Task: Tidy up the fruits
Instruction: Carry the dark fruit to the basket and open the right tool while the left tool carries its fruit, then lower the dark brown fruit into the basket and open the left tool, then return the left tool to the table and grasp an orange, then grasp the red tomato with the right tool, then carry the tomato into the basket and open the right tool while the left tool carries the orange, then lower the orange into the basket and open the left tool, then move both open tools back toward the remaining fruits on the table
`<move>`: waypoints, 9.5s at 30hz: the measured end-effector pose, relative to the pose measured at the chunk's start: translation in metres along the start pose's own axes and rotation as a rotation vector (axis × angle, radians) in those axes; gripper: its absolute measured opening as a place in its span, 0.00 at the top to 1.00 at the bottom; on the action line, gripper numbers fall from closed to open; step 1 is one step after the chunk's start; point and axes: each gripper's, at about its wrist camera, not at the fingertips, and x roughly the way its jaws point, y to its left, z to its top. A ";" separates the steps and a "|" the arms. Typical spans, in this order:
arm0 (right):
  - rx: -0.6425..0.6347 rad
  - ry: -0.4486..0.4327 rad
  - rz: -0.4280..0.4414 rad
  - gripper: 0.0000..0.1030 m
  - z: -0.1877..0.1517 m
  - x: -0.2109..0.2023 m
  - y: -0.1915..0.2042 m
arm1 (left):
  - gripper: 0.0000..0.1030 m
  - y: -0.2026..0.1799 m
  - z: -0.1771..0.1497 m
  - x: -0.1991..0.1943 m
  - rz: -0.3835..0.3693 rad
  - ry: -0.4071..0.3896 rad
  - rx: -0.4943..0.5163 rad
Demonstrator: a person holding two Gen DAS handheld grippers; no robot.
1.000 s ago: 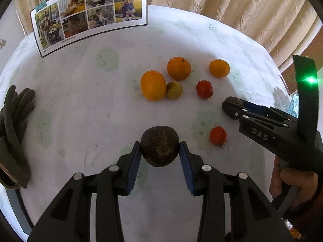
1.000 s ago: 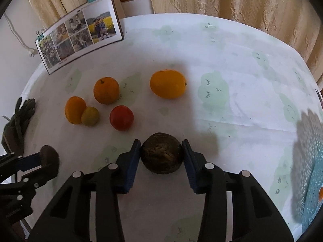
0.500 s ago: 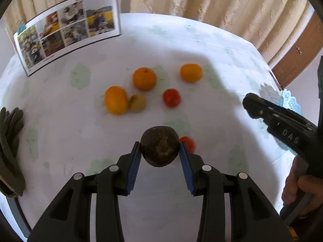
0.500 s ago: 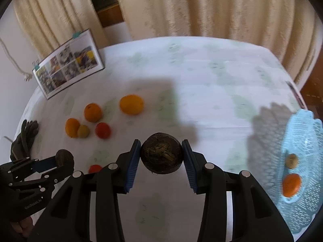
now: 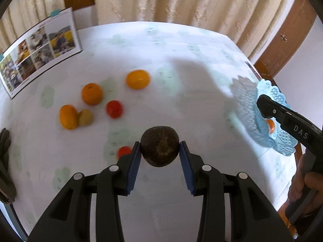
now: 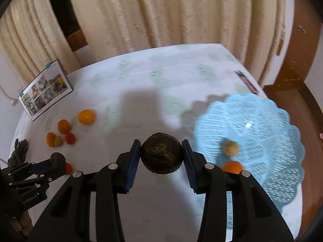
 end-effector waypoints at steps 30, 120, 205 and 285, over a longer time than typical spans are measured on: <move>0.200 -0.052 -0.145 0.40 -0.032 -0.053 -0.149 | 0.62 -0.152 0.022 0.023 -0.125 -0.015 0.194; -0.150 0.118 0.096 0.10 -0.031 0.047 0.115 | 0.67 0.179 0.035 0.047 0.049 0.026 -0.381; 0.144 -0.018 -0.007 0.73 -0.028 -0.035 -0.085 | 0.67 -0.054 0.030 0.008 -0.061 -0.014 0.021; -0.087 0.046 0.100 0.20 -0.043 0.005 0.051 | 0.26 0.109 0.022 0.020 0.184 0.014 -0.292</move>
